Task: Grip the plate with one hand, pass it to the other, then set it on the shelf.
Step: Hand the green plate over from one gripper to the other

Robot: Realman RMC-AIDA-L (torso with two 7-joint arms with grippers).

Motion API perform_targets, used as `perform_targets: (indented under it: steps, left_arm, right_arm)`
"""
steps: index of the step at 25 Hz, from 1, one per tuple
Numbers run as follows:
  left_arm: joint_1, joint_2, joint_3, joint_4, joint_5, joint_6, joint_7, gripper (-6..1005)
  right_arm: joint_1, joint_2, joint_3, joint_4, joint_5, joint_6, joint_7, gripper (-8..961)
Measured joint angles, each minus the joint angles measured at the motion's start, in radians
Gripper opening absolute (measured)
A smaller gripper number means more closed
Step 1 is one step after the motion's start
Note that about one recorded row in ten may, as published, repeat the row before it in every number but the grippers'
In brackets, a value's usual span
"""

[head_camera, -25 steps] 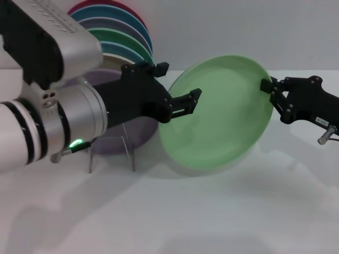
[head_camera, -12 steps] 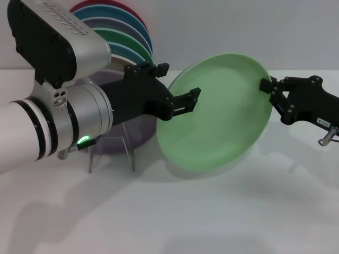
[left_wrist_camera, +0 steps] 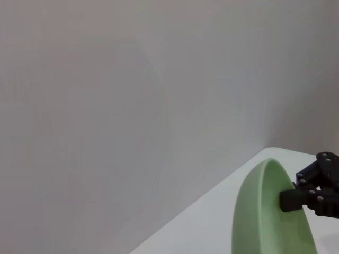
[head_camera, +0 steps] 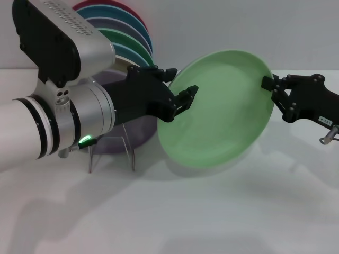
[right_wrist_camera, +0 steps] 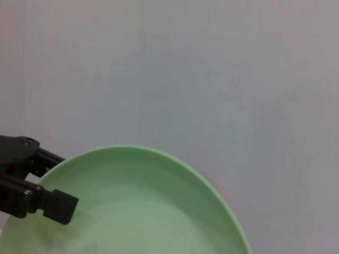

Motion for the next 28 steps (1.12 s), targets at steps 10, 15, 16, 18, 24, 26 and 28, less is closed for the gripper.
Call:
perform_targets:
  steps: [10,15,16,18,24,26,28]
  left_arm:
    - [0.007,-0.001,0.004,-0.004,0.007,0.038,0.017,254]
    - [0.01,-0.001,0.023,-0.005,0.007,0.072,0.057,111]
    - [0.01,-0.001,0.026,-0.005,0.007,0.076,0.059,100]
    - [0.008,-0.001,0.037,-0.006,0.002,0.08,0.069,76]
    - [0.016,-0.002,0.048,-0.011,-0.032,0.124,0.124,77]
    - [0.017,-0.001,0.048,-0.012,-0.049,0.131,0.145,77]
    - [0.022,-0.001,0.048,-0.017,-0.057,0.142,0.165,77]
  right_arm:
    - [-0.004,0.0,0.001,0.0,0.004,0.031,-0.009,22]
    - [-0.031,0.002,0.005,-0.047,0.097,0.14,-0.109,22]
    - [-0.036,0.002,0.005,-0.056,0.116,0.158,-0.12,22]
    - [-0.05,0.006,-0.002,-0.089,0.175,0.214,-0.134,22]
    - [-0.074,0.006,0.016,-0.165,0.275,0.273,-0.131,222]
    - [-0.093,0.007,0.032,-0.182,0.324,0.298,-0.129,287]
    - [-0.126,0.013,0.066,-0.212,0.411,0.346,-0.129,351]
